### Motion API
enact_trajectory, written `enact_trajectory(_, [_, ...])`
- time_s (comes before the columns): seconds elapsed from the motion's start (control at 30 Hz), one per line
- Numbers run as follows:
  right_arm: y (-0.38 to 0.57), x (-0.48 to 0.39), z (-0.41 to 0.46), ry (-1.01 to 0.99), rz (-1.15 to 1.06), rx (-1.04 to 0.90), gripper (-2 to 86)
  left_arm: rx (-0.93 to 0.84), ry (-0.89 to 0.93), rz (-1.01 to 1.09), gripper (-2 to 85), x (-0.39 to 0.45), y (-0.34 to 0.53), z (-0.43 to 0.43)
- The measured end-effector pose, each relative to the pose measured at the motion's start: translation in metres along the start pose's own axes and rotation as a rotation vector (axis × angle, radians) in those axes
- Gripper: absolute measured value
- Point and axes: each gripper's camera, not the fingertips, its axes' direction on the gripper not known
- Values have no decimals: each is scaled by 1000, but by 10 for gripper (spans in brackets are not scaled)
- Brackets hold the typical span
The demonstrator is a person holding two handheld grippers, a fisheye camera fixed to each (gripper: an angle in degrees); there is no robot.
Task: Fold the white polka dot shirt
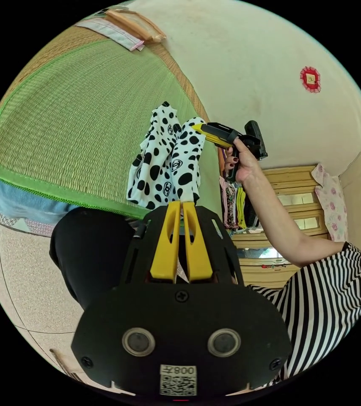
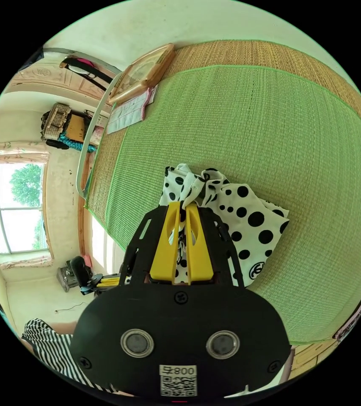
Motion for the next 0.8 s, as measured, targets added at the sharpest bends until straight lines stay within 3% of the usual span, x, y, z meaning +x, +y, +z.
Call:
enact_trajectory(0.53, [-71, -65, 75, 34, -32, -138, 52, 18, 47, -156, 5, -30, -14, -95])
enact_trajectory(0.8, [-85, -85, 88, -11, -74, -178, 59, -23, -50, -8, 20, 4, -25, -116])
